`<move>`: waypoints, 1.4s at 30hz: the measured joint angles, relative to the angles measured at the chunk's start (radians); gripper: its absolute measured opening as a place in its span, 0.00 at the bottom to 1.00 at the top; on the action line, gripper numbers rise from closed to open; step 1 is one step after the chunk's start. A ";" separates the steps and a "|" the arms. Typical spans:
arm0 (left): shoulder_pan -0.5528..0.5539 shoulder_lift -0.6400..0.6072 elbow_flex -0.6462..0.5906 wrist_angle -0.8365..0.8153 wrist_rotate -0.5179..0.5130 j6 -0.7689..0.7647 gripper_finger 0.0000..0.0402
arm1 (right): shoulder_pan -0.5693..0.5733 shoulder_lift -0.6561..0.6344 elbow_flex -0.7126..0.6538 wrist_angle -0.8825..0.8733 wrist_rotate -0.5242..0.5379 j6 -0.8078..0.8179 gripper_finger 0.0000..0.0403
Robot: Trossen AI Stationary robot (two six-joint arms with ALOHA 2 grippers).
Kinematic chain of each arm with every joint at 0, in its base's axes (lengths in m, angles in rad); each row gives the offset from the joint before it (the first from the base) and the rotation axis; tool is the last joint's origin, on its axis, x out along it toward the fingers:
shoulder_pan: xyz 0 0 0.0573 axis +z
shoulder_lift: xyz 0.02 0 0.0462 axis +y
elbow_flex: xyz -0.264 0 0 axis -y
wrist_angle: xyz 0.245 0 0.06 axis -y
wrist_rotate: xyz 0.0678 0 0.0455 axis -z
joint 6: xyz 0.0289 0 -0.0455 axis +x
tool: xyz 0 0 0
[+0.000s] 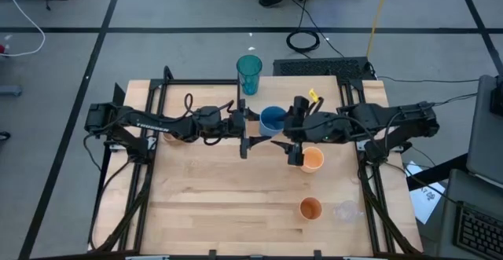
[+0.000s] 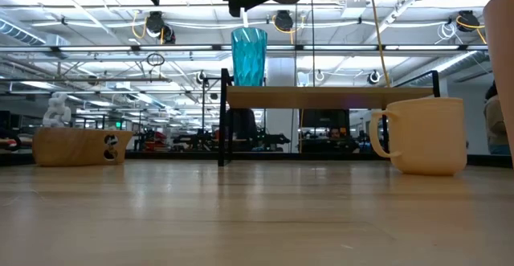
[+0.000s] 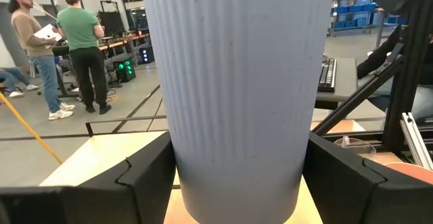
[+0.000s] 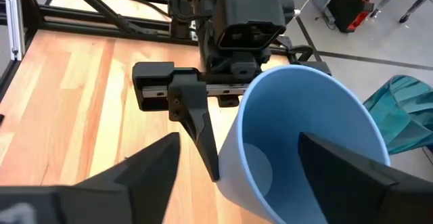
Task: Stack small to large cups/mugs on shelf
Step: Put the light blue cup on the shelf
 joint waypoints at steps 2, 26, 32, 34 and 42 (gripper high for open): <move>0.000 0.000 0.000 0.000 0.000 0.001 0.68 | -0.001 -0.002 0.000 -0.008 0.000 0.011 0.63; -0.004 -0.001 0.000 0.005 -0.058 0.039 0.84 | -0.063 -0.002 0.000 -0.065 -0.145 0.080 0.01; -0.019 -0.048 0.000 -0.065 -0.142 0.073 0.87 | -0.075 -0.003 0.000 -0.101 -0.149 0.103 0.01; -0.023 -0.070 0.000 -0.106 -0.167 0.073 0.86 | -0.084 -0.002 0.000 -0.110 -0.152 0.106 0.00; -0.064 -0.129 0.002 -0.251 -0.317 0.012 0.75 | -0.163 -0.002 0.000 -0.119 -0.156 0.117 0.00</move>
